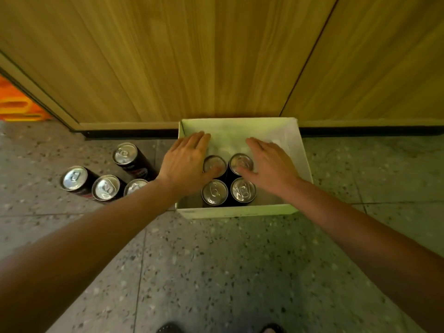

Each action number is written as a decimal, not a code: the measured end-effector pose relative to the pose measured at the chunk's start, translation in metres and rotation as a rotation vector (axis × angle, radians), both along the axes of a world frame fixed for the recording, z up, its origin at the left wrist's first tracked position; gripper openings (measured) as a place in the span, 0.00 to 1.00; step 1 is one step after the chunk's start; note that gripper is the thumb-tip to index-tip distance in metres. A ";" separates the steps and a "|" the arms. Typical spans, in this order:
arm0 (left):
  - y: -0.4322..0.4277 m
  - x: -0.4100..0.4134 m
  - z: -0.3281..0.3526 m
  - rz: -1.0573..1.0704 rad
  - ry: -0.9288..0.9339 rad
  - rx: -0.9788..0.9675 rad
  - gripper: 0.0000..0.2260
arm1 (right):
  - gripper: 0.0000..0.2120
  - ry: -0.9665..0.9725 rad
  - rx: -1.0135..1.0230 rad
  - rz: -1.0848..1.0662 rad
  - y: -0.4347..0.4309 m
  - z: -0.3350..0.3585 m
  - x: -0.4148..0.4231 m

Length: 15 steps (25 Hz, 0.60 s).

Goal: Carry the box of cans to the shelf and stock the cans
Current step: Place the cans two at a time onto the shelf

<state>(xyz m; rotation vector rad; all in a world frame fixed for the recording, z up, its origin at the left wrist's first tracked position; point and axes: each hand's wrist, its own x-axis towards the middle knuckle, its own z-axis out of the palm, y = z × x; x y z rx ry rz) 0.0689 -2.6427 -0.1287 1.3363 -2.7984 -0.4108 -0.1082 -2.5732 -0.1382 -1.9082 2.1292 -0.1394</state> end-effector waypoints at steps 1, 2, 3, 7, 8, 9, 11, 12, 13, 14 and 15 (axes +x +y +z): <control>0.002 -0.003 -0.007 0.035 0.018 0.068 0.33 | 0.34 -0.067 0.027 -0.017 0.002 -0.007 0.004; 0.004 -0.006 -0.013 0.071 0.042 0.156 0.32 | 0.34 -0.140 0.069 -0.043 0.002 -0.013 0.007; 0.005 -0.009 -0.017 0.099 0.066 0.260 0.32 | 0.34 -0.217 0.113 -0.076 0.000 -0.018 0.009; -0.003 -0.021 -0.036 0.220 0.178 0.641 0.31 | 0.31 -0.311 0.220 -0.160 -0.018 -0.032 0.014; -0.004 -0.024 -0.040 0.256 0.217 0.666 0.29 | 0.32 -0.303 0.227 -0.173 -0.022 -0.034 0.015; -0.006 -0.026 -0.043 0.287 0.250 0.662 0.28 | 0.33 -0.309 0.225 -0.191 -0.026 -0.037 0.016; -0.007 -0.030 -0.048 0.335 0.274 0.619 0.28 | 0.34 -0.357 0.233 -0.240 -0.031 -0.039 0.016; -0.009 -0.031 -0.049 0.349 0.277 0.598 0.28 | 0.35 -0.390 0.241 -0.268 -0.033 -0.039 0.015; -0.010 -0.031 -0.050 0.361 0.281 0.582 0.28 | 0.35 -0.427 0.247 -0.298 -0.035 -0.039 0.013; -0.011 -0.031 -0.051 0.375 0.287 0.571 0.28 | 0.34 -0.461 0.243 -0.328 -0.037 -0.039 0.011; -0.012 -0.031 -0.051 0.390 0.297 0.556 0.28 | 0.34 -0.488 0.223 -0.351 -0.038 -0.038 0.008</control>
